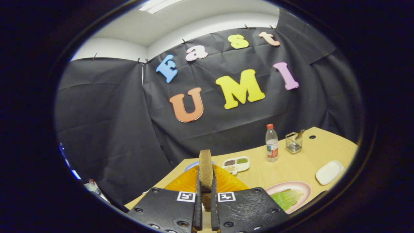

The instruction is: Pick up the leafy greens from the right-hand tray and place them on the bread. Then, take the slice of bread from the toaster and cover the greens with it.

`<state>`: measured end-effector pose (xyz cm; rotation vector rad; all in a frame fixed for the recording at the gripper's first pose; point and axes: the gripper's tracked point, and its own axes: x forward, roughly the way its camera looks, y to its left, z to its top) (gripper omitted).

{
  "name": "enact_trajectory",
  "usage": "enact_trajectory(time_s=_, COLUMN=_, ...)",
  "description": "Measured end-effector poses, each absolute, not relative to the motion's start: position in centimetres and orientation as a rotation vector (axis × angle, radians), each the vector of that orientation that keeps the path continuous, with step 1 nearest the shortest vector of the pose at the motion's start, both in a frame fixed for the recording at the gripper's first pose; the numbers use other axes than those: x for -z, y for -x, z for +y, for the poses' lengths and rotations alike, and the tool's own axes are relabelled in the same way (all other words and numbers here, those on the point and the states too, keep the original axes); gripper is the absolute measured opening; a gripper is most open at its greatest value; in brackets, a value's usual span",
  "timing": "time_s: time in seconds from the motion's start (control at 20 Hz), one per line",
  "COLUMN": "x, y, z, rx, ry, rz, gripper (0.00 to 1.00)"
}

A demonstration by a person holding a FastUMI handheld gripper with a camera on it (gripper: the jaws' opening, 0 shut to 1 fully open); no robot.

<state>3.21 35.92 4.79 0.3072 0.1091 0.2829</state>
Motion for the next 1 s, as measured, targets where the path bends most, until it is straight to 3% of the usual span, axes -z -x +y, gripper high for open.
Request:
enact_trajectory(time_s=0.45, x=1.3, y=-4.9, z=27.4, rx=-0.137, ry=-0.295, rz=0.156, gripper=0.1)
enact_trajectory(time_s=1.0, x=8.6, y=-5.8, z=25.3, rx=-0.146, ry=-0.429, rz=0.245, gripper=0.1)
